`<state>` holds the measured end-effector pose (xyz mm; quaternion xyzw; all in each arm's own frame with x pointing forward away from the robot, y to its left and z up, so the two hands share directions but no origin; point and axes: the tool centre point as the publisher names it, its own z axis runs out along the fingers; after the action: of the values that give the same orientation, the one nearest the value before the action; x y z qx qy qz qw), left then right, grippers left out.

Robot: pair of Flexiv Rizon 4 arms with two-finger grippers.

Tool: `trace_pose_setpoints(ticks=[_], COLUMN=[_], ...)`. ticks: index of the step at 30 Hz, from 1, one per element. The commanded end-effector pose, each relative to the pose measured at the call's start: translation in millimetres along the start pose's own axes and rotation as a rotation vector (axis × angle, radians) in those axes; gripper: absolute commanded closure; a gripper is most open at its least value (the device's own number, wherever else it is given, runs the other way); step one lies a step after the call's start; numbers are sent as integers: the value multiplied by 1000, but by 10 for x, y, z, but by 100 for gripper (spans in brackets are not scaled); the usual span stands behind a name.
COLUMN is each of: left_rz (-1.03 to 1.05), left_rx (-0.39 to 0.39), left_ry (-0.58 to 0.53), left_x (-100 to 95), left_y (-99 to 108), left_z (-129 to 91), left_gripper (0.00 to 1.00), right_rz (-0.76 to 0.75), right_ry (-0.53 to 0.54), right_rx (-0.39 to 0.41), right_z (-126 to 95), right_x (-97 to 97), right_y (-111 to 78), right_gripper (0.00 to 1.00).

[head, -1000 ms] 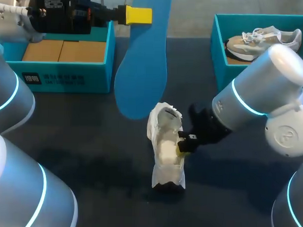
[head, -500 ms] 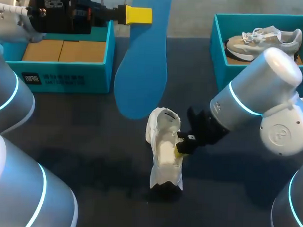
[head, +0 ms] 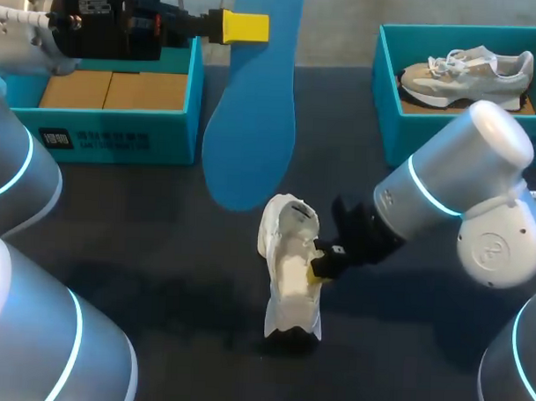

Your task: Take the shoe out of the shoebox, open the shoe tongue, remove and reinsert the insole, then place the shoe into the shoebox

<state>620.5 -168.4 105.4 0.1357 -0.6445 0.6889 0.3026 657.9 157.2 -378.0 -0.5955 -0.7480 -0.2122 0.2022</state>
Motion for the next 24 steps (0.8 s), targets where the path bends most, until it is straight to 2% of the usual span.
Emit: trace_pose_setpoints(ticks=[1,6,7,10,11,12,15,24], left_rz=[0,0,0,0,0,0,0,0], left_rx=[1,1,1,1,1,1,1,1], left_ry=[2,2,2,2,2,2,2,2], left_x=[-12,-12,-12,-12,-12,-12,-12,-12], left_y=[-1,-1,-1,-1,-1,-1,-1,-1], left_z=[16,16,16,16,16,16,16,16], left_gripper=[100,100,100,100,100,100,100,100], right_rz=[10,27,36,40,40,37,41,72], right_ry=[-4,-14,-29,-48,-52,-52,-64,105], right_rx=[-22,-43,-50,-63,-64,-73,-79,-138], right_z=[52,67,66,38,22,1,-73,-513], right_x=[7,23,31,76,96,118,172,215], right_y=[-49,-80,-86,-96,-97,-98,-104,-136], right_gripper=[100,100,94,50,3,0,0,0])
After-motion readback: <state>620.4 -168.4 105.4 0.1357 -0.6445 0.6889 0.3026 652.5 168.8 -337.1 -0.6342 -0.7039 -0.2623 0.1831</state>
